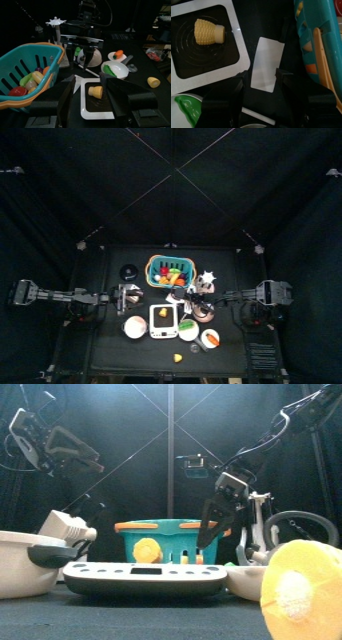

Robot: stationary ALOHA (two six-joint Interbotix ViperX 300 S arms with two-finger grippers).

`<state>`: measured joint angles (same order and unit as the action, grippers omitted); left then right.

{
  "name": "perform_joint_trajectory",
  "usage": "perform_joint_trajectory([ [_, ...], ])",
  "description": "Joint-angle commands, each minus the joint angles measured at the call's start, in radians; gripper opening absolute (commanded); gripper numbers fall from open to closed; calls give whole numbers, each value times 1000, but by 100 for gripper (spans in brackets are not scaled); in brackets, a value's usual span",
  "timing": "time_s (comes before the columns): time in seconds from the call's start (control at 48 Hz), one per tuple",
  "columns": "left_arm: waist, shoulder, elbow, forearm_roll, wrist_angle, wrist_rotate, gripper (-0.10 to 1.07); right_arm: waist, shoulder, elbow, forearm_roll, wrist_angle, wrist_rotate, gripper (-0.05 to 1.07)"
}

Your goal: Grab corn bottom

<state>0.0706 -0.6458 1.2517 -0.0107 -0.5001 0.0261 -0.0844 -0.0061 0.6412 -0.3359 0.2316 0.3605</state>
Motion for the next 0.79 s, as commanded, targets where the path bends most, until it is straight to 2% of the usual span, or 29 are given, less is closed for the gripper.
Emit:
perform_joint_trajectory([
  [0.0,3,2,-12,-2,0,-2,82,29,-32,-37,-14,-11,-3,84],
  [0.104,3,0,-17,-2,2,-2,82,78,-12,-78,-46,-17,11,84],
  [0.229,3,2,-12,-2,3,-2,82,115,15,-104,-25,-35,15,84],
  [0.375,3,2,-12,-2,3,-2,82,109,58,-117,20,-143,17,84],
  [0.479,3,2,-12,-2,3,-2,82,77,106,-121,104,-230,15,85],
  [0.604,3,2,-12,-2,3,-2,82,51,144,-140,156,-230,14,88],
  [0.771,3,2,-9,-2,3,-2,82,46,195,-161,156,-230,14,102],
])
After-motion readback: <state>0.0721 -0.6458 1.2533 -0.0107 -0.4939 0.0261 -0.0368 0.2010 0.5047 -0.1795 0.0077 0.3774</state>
